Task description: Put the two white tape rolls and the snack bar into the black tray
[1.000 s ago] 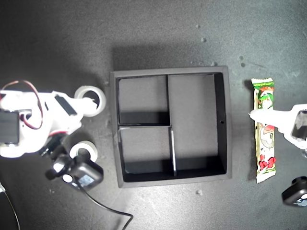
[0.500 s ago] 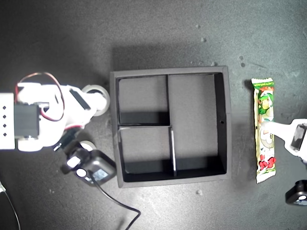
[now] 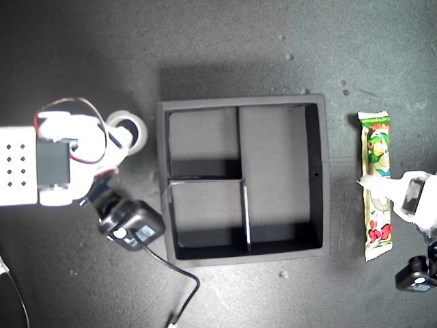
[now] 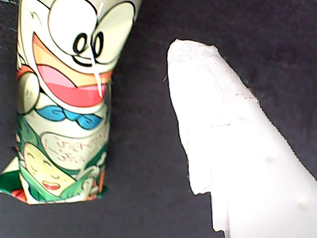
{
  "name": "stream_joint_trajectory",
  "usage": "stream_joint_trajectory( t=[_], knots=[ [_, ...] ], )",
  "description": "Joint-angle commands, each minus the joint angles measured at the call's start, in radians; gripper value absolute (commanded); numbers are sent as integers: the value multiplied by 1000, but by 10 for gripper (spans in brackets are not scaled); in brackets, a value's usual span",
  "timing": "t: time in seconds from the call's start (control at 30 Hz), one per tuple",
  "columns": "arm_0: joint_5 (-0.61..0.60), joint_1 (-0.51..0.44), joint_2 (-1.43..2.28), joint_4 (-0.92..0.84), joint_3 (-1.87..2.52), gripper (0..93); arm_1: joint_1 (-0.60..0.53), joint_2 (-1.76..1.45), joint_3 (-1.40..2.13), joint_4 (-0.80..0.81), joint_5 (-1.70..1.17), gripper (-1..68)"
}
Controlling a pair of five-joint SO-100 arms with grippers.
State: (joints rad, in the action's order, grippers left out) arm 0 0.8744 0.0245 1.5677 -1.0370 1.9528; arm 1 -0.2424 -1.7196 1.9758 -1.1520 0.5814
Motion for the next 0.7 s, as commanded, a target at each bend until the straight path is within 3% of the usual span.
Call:
stream_joint_trajectory(
  t=[0.0,0.1,0.4,0.67],
  knots=[
    [6,-3,-23,14,-48,64,0,-2,-17,41,-66,235],
    [5,5,-32,14,-60,0,-12,8,-2,74,-71,246],
    [-3,0,160,-156,-137,0,-29,129,18,195,-49,230],
    [-57,-29,107,-442,-637,0,-29,261,-52,213,-18,59]
  ],
)
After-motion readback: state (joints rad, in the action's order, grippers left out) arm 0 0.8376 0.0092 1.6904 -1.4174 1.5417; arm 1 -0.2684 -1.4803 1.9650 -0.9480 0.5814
